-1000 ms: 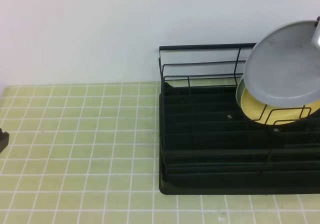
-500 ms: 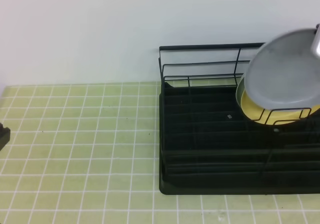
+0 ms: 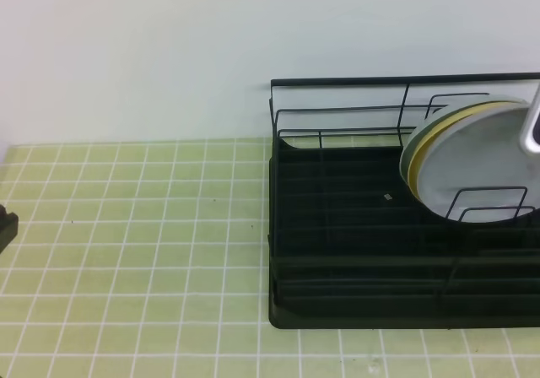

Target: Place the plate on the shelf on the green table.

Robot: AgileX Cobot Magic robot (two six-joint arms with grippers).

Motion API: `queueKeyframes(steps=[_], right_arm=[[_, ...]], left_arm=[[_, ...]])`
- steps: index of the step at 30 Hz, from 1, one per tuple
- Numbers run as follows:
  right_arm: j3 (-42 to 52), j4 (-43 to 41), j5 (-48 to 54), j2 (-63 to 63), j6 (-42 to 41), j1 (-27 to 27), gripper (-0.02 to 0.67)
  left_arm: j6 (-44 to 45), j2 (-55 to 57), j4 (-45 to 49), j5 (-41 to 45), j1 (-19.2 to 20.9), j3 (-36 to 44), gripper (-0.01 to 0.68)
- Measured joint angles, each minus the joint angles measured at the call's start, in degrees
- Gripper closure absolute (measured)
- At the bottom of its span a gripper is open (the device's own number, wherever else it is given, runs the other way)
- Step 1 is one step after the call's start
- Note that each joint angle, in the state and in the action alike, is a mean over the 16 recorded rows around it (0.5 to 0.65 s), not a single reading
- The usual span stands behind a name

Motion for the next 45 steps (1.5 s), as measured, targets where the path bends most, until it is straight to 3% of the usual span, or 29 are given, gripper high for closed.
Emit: queueKeyframes(steps=[9,25,45], right_arm=[[2.1,0.8,-1.2,0.1,-0.1,0.0,0.590],[2.1,6.3,-1.1,0.4,0.0,0.0,0.325],[2.1,13.0,0.4,4.1,0.0,0.0,0.276]], left_arm=[[0.0,0.0,0.2,0.0,0.0,0.0,0.673],[-0.1,0.0,0.4,-0.1,0.0,0.0,0.673],[-1.8,0.0,0.1,0.0,0.0,0.0,0.673]])
